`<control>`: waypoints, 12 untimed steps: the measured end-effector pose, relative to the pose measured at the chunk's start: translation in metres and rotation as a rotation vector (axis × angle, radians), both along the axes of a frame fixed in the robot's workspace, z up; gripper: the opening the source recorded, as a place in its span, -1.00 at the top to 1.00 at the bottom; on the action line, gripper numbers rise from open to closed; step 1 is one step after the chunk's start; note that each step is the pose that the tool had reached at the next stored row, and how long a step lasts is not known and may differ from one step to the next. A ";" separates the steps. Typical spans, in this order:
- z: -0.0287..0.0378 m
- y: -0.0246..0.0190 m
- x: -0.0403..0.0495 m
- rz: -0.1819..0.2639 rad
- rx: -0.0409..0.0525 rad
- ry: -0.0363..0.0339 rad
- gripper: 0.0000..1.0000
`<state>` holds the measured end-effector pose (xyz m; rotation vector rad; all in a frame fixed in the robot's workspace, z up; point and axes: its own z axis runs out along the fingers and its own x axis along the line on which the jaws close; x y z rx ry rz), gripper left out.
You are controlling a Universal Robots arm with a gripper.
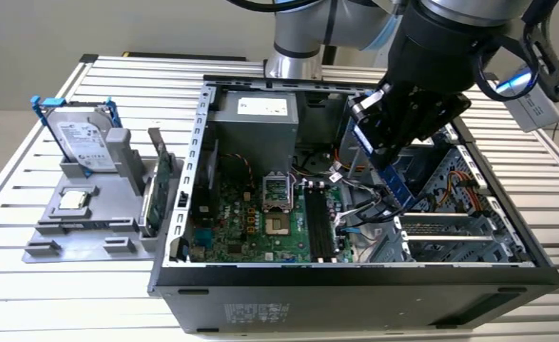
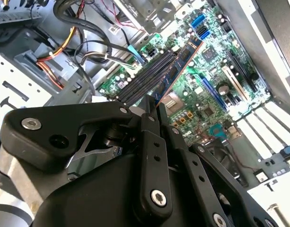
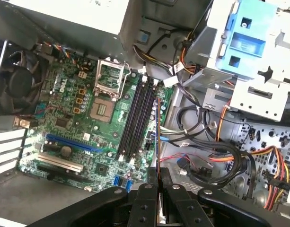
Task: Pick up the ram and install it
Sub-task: 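Insert the ram into the slot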
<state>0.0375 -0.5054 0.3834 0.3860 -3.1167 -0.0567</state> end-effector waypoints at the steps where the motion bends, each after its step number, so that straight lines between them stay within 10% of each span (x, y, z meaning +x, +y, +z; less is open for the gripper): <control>1: 0.0000 0.0000 0.0000 -0.008 0.0000 0.0000 1.00; 12: 0.0000 0.0000 0.0000 -0.072 0.0000 0.0006 1.00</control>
